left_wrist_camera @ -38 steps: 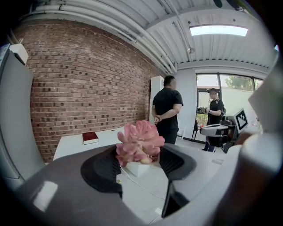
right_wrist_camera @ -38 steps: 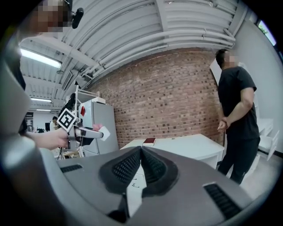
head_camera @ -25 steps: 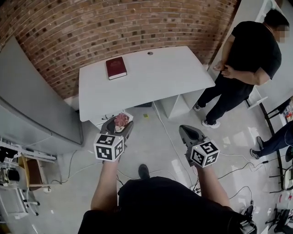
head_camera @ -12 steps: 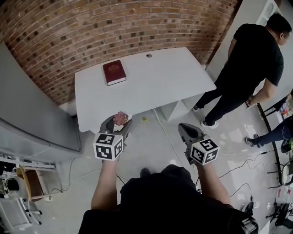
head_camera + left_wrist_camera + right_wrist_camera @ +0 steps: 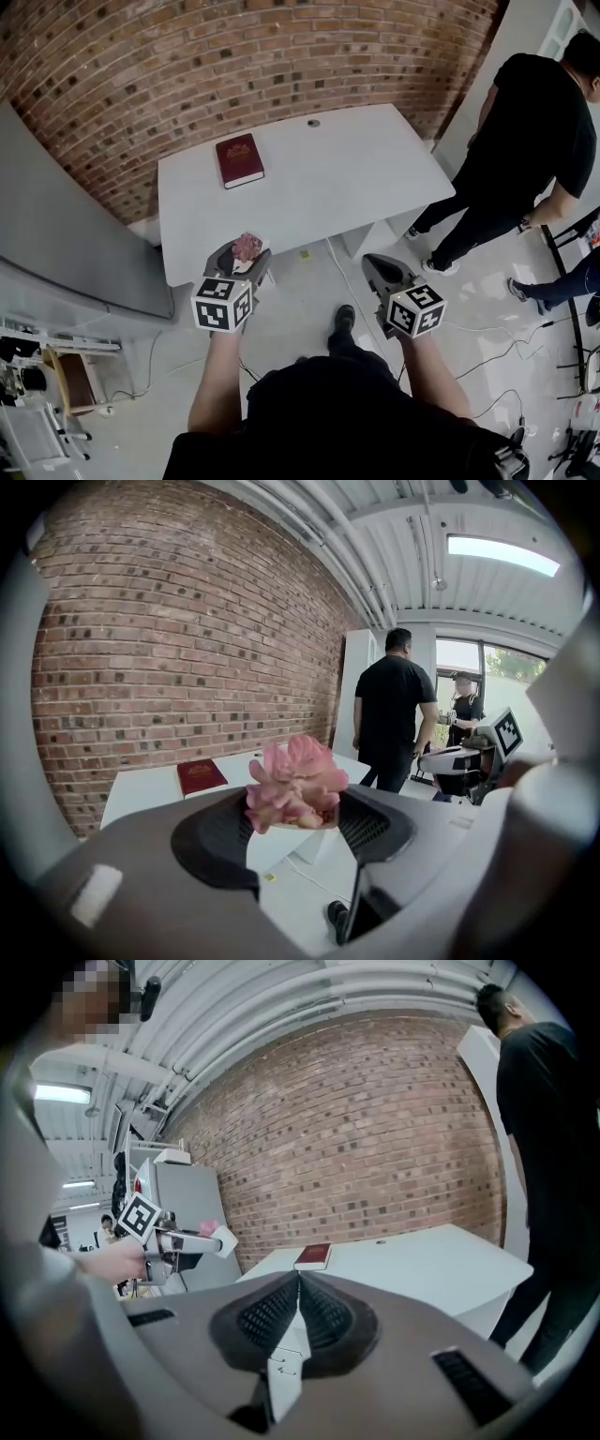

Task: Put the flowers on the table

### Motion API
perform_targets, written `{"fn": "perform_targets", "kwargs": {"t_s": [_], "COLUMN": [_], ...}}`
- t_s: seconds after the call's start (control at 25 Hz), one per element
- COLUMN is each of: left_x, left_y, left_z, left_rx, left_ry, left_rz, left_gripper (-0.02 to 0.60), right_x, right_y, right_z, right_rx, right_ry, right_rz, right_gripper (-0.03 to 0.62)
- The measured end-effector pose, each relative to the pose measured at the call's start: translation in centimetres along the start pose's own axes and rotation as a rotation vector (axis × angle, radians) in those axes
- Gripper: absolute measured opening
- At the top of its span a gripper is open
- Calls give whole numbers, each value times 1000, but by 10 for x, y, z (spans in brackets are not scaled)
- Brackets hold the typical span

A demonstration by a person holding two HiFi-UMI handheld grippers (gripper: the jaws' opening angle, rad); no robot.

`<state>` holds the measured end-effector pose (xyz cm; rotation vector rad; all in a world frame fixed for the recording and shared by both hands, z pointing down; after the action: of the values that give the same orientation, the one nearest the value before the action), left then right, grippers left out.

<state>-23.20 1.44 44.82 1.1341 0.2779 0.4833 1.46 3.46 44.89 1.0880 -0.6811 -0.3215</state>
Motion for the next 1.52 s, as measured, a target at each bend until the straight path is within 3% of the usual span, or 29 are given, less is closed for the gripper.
{"fn": "perform_targets", "kwargs": {"t_s": [0.64,0.96,1.24,1.52], "left_x": [-1,-7,-35,-75], "left_y": [-67,-100,-102,-104], "left_z": [171,218,248,264], "left_rx": [-74,-65,-66,-52], "left_ry": [2,-21,12,54], "left_rz": [4,20,21,71], "left_gripper": [272,272,272,272], "right_x": [161,216,225,201], "right_y": [-63,-82,-97,-110], "right_z": [73,88,124,169], "right_rx": [-28,-45,-50,-76], "right_ry": [-47,-50,-17,8], "right_rz": [59,76,75,47], "right_gripper": [12,12,12,12]}}
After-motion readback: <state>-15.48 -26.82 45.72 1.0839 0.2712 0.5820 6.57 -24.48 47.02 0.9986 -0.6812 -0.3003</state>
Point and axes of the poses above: the fingertips, and each gripper's own axes: z forward along the fingers, x to its right, y out of its underside, the point moved 2 cm from there along -z, backward along the fingers, and after that the axes turned 9 degrees about z, right-handed, at the moved point
